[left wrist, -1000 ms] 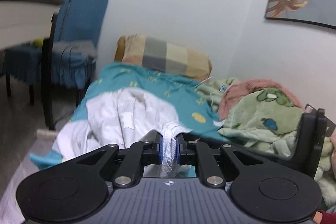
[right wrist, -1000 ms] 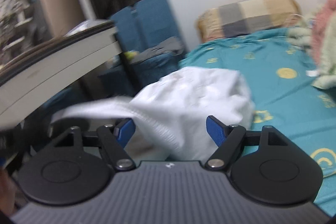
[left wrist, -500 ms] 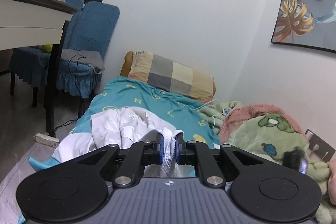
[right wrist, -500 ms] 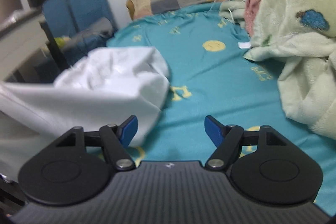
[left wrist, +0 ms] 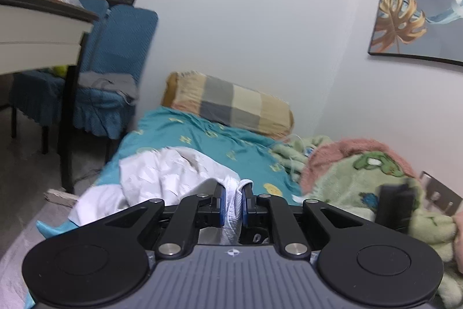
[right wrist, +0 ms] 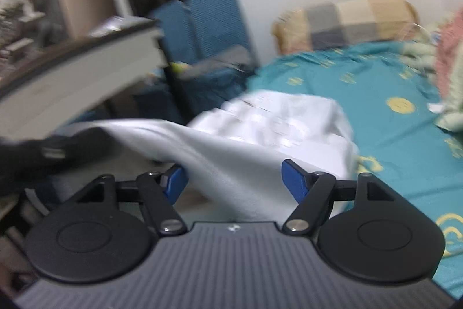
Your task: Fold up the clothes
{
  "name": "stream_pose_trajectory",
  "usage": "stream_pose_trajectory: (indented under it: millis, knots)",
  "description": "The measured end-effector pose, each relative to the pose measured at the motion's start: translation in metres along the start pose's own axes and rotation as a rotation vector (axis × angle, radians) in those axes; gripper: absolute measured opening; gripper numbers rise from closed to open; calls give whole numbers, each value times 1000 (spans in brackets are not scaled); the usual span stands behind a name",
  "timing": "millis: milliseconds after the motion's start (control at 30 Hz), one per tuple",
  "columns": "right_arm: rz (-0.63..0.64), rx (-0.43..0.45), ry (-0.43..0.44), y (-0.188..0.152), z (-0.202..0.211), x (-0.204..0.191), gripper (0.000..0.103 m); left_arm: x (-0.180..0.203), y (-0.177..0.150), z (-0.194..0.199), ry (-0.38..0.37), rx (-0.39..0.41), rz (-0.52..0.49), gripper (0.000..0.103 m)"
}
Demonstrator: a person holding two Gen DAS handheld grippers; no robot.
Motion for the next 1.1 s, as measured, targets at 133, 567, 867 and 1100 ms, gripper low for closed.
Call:
stream_pose_trajectory:
  millis: [133,567,867,1100]
  knots:
    - [15,-44,-162,-15,-14,24,72,-5,3,1,34,21,24,11]
    - [37,85,-257,11,5,61,25,-7,-6,-10,56,-60,-17,11]
    - [73,164,-128,19,26,31,7,-2,-34,-28,155,-200,-134,17]
    - [21,208,-53,28,46,25,7,9,-55,-45,204,-267,-108,40]
Point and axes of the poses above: each gripper's, at about its wrist camera, not at the fingertips, and z roughly against the way its jaws point, x to its right, y to its top, the point moved 3 cm from there along -z, roughly the way its jaws point, and after that the axes turned 4 degrees about y, right-handed, at the moved point
